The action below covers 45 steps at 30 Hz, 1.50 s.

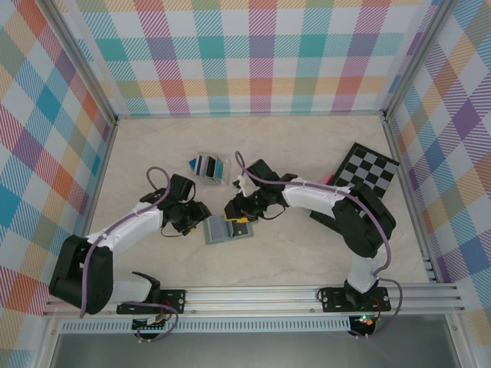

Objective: Take the credit cards out of the card holder

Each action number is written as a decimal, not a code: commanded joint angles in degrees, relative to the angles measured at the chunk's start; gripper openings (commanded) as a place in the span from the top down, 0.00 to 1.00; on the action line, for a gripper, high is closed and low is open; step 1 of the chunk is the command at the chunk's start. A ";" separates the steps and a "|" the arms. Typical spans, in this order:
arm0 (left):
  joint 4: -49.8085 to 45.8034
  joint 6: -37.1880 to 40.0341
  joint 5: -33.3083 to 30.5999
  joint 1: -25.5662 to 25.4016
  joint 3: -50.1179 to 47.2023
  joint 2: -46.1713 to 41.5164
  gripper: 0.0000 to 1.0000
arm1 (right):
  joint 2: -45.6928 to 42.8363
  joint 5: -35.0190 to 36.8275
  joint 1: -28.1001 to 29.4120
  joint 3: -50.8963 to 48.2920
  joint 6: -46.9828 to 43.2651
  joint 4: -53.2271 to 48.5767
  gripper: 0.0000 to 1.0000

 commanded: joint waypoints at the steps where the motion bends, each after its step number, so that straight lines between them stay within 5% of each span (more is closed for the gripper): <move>1: -6.28 -1.29 -4.10 2.10 0.16 -4.08 0.40 | 4.39 -3.65 1.66 3.80 1.27 2.37 0.58; 11: -7.87 -1.48 -2.69 3.13 0.36 -9.34 0.35 | 11.23 -4.29 3.15 8.32 5.59 3.32 0.53; 22: -3.87 1.77 5.70 2.13 2.23 -7.94 0.39 | 2.61 4.51 2.45 5.94 1.78 -1.83 0.38; 31: 8.19 -2.18 10.34 -6.78 3.16 0.40 0.60 | -0.86 16.50 -1.35 1.43 -2.68 -11.31 0.56; 45: 6.49 -4.38 0.91 -8.72 -0.37 6.64 0.80 | 7.97 4.42 -1.77 6.55 -7.45 -11.39 0.69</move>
